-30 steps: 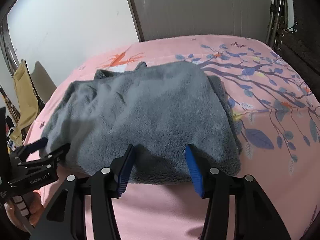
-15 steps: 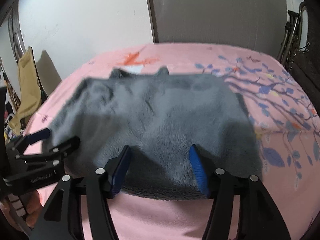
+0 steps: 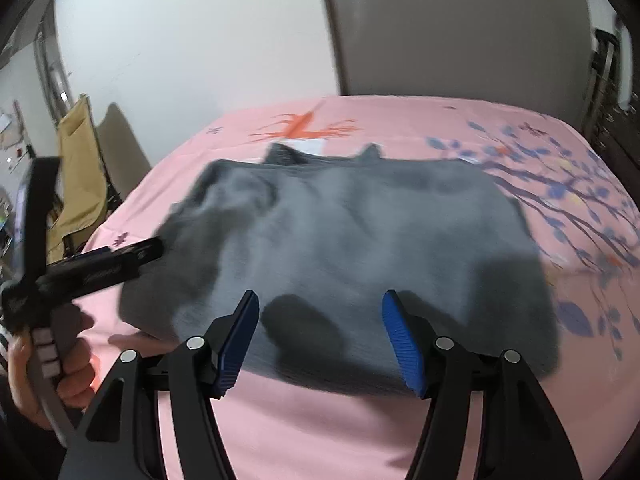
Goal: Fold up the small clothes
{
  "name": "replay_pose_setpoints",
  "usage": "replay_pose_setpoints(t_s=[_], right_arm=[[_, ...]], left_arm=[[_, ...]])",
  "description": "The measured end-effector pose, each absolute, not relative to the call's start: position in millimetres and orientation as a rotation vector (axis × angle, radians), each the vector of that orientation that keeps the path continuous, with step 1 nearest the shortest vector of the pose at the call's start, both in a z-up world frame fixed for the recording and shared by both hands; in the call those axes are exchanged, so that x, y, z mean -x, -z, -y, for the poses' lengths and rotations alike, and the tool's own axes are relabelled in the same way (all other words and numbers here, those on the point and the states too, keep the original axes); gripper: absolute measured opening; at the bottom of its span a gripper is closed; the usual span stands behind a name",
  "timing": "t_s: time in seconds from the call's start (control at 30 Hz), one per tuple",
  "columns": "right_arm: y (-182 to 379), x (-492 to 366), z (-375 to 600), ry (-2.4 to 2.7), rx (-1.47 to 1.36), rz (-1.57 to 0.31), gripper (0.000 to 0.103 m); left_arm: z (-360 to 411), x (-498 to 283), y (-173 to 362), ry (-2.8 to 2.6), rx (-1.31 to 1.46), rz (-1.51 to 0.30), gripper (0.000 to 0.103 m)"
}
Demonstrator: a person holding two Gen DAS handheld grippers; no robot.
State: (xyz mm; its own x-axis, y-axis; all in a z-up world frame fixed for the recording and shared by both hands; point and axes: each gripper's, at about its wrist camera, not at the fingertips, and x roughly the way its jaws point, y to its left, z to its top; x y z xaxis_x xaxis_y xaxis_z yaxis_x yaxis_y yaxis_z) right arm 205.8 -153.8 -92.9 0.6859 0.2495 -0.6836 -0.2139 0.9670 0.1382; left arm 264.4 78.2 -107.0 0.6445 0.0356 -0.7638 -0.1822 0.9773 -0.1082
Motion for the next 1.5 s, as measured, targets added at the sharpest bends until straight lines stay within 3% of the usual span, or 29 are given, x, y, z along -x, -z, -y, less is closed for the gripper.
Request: replay_pose_setpoints(t_s=[0.17, 0.5, 0.67, 0.83, 1.03, 1.1, 1.17, 1.23, 1.5], right_arm=[[117.0, -213.7, 116.1, -0.282, 0.052, -0.822, 0.068], [75.9, -249.4, 134.3, -0.275, -0.045, -0.724, 0.064], [77.8, -294.7, 141.2, -0.233, -0.043, -0.752, 0.063], [114.2, -323.0, 141.8, -0.219, -0.028, -0.871, 0.063], [78.6, -307.2, 161.5, -0.193, -0.012, -0.726, 0.059], [69.9, -319.1, 179.8, -0.166, -0.031, -0.725, 0.054], [72.8, -339.2, 196.9, -0.168, -0.086, -0.775, 0.027], [80.3, -355.5, 204.5, -0.171, -0.114, -0.823, 0.02], [109.1, -408.0, 184.1, -0.216, -0.076, -0.965, 0.016]], left_arm=[[-85.7, -277.2, 123.7, -0.125, 0.198, -0.921, 0.099], [-73.8, -346.9, 75.5, -0.145, 0.114, -0.856, 0.099], [-65.3, -376.9, 96.9, -0.121, 0.142, -0.931, 0.099], [-75.2, -384.5, 118.2, -0.117, 0.222, -0.996, 0.099], [-60.8, -364.1, 86.2, -0.107, 0.152, -0.881, 0.099], [-44.5, -364.8, 77.6, -0.058, 0.131, -0.86, 0.099], [-22.3, -375.4, 79.3, -0.026, 0.07, -0.873, 0.099], [-7.1, -389.9, 88.5, -0.02, 0.018, -0.904, 0.099], [-12.2, -434.1, 130.7, -0.097, 0.066, -1.076, 0.099]])
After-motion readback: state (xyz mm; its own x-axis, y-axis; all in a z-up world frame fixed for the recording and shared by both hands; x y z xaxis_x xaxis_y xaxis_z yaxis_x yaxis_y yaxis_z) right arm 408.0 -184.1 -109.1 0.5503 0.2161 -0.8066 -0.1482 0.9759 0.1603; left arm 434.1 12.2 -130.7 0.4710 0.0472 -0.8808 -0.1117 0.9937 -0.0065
